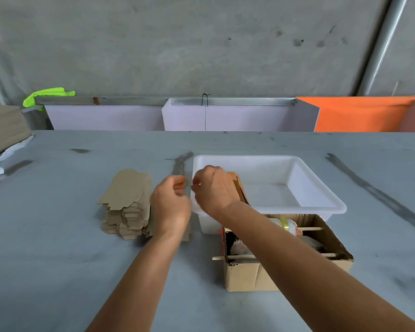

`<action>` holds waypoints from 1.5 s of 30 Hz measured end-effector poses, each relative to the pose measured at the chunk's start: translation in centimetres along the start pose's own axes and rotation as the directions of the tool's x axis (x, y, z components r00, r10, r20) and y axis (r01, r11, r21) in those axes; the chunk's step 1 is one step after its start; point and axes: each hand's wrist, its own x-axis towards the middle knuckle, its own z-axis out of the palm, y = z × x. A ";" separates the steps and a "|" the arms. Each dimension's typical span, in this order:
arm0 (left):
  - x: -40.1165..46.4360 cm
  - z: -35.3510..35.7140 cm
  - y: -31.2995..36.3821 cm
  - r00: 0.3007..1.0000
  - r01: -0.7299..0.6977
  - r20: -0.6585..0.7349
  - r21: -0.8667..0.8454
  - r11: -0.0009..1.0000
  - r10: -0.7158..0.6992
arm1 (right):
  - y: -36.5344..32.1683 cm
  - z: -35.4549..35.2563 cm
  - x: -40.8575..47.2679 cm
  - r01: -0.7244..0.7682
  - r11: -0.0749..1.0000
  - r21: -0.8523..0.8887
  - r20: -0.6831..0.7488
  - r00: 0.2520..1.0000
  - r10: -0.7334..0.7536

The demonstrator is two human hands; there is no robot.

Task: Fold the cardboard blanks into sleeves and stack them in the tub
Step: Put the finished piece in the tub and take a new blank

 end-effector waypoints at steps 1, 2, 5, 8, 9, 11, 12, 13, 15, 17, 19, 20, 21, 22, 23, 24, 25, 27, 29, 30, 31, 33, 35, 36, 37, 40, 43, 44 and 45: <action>0.1 -0.6 -0.4 1.000 0.015 -0.026 -0.014 1.000 -0.016 | -0.8 0.1 -0.7 0.040 0.999 0.021 0.029 0.999 -0.041; 0.2 -1.3 -0.8 0.998 0.032 -0.055 -0.021 0.999 -0.033 | -1.6 0.1 -1.4 0.079 0.996 0.033 0.065 0.995 -0.081; 0.3 -3.4 -1.7 0.987 0.077 -0.138 -0.025 0.997 -0.080 | -3.7 1.0 -3.0 0.234 0.970 -0.067 0.178 0.959 -0.219; 0.2 -4.7 -2.1 0.982 0.086 -0.167 -0.021 0.996 -0.088 | -4.8 3.4 -3.9 0.298 0.938 -0.178 0.326 0.917 -0.230; 0.1 -5.0 -2.2 0.982 0.088 -0.168 -0.023 0.996 -0.091 | -4.9 4.3 -4.1 0.299 0.926 -0.228 0.361 0.910 -0.205; -0.3 -5.5 -2.5 0.980 0.092 -0.175 -0.033 0.995 -0.096 | -5.1 5.8 -4.6 0.286 0.906 -0.314 0.390 0.908 -0.151; -0.5 -5.7 -2.7 0.979 0.092 -0.178 -0.041 0.995 -0.098 | -5.1 6.4 -4.8 0.279 0.900 -0.335 0.390 0.911 -0.137; -0.6 -5.9 -2.9 0.979 0.092 -0.177 -0.053 0.994 -0.100 | -5.1 6.8 -5.0 0.278 0.894 -0.352 0.378 0.916 -0.137; -0.9 -6.1 -3.4 0.980 0.098 -0.167 -0.072 0.993 -0.109 | -5.4 7.1 -5.4 0.297 0.879 -0.372 0.342 0.924 -0.168; -1.2 -6.0 -3.6 0.980 0.106 -0.159 -0.080 0.991 -0.117 | -5.4 7.1 -5.8 0.330 0.859 -0.392 0.319 0.924 -0.209; -1.5 -5.8 -3.6 0.981 0.109 -0.153 -0.078 0.991 -0.120 | -5.3 7.0 -6.2 0.347 0.850 -0.395 0.300 0.924 -0.238; -1.6 -5.8 -3.7 0.981 0.107 -0.152 -0.076 0.991 -0.118 | -5.1 7.1 -6.3 0.351 0.856 -0.379 0.287 0.924 -0.251; -1.7 -5.8 -3.7 0.982 0.105 -0.152 -0.075 0.992 -0.116 | -5.0 7.0 -6.4 0.361 0.859 -0.364 0.272 0.923 -0.272; -1.8 -5.8 -3.6 0.982 0.101 -0.152 -0.075 0.992 -0.112 | -4.9 7.0 -6.5 0.369 0.860 -0.353 0.265 0.921 -0.287; -1.9 -5.8 -3.6 0.982 0.098 -0.152 -0.077 0.992 -0.108 | -4.8 7.0 -6.6 0.378 0.860 -0.343 0.259 0.918 -0.300; -1.9 -6.0 -3.6 0.983 0.097 -0.151 -0.079 0.992 -0.109 | -4.7 7.0 -6.7 0.375 0.868 -0.325 0.252 0.919 -0.302; -2.0 -6.1 -3.6 0.982 0.101 -0.149 -0.082 0.992 -0.112 | -4.8 6.9 -6.8 0.366 0.876 -0.315 0.246 0.923 -0.297; -1.9 -6.6 -4.0 0.981 0.111 -0.150 -0.086 0.990 -0.123 | -4.7 6.7 -7.1 0.342 0.883 -0.321 0.247 0.931 -0.270; -1.9 -7.4 -4.6 0.978 0.125 -0.156 -0.083 0.989 -0.137 | -4.7 6.2 -7.4 0.319 0.896 -0.310 0.247 0.937 -0.249; -1.8 -7.8 -4.9 0.976 0.137 -0.158 -0.080 0.987 -0.149 | -5.0 5.8 -7.7 0.317 0.901 -0.297 0.212 0.942 -0.261; -1.8 -8.0 -5.2 0.974 0.151 -0.156 -0.081 0.985 -0.162 | -5.5 5.0 -8.0 0.312 0.904 -0.292 0.149 0.949 -0.279; -2.1 -8.3 -5.4 0.974 0.171 -0.129 -0.102 0.980 -0.183 | -5.8 3.2 -8.5 0.246 0.931 -0.268 -0.024 0.965 -0.262; -2.4 -8.4 -5.2 0.978 0.176 -0.090 -0.108 0.978 -0.186 | -5.5 1.8 -8.9 0.159 0.970 -0.185 -0.168 0.967 -0.190; -2.6 -8.4 -5.0 0.980 0.178 -0.067 -0.102 0.979 -0.186 | -4.9 1.0 -9.2 0.098 0.992 -0.083 -0.253 0.960 -0.116; -2.8 -8.5 -4.7 0.981 0.184 -0.041 -0.102 0.978 -0.189 | -4.3 0.3 -9.6 0.024 0.997 0.067 -0.268 0.963 -0.005; -3.7 -8.7 -3.5 0.965 0.260 0.085 -0.188 0.947 -0.248 | -2.0 -1.4 -11.2 -0.132 0.826 0.548 -0.148 0.956 0.251; -4.9 -8.6 -2.3 0.926 0.349 0.250 -0.289 0.891 -0.282 | 0.0 -2.8 -13.6 -0.275 0.606 0.746 0.047 0.930 0.363; -5.4 -8.6 -2.0 0.917 0.362 0.287 -0.305 0.881 -0.277 | 0.7 -3.2 -14.4 -0.321 0.562 0.762 0.101 0.916 0.388; -5.8 -8.5 -1.6 0.910 0.365 0.318 -0.311 0.878 -0.266 | 1.4 -3.5 -15.2 -0.349 0.519 0.780 0.138 0.905 0.401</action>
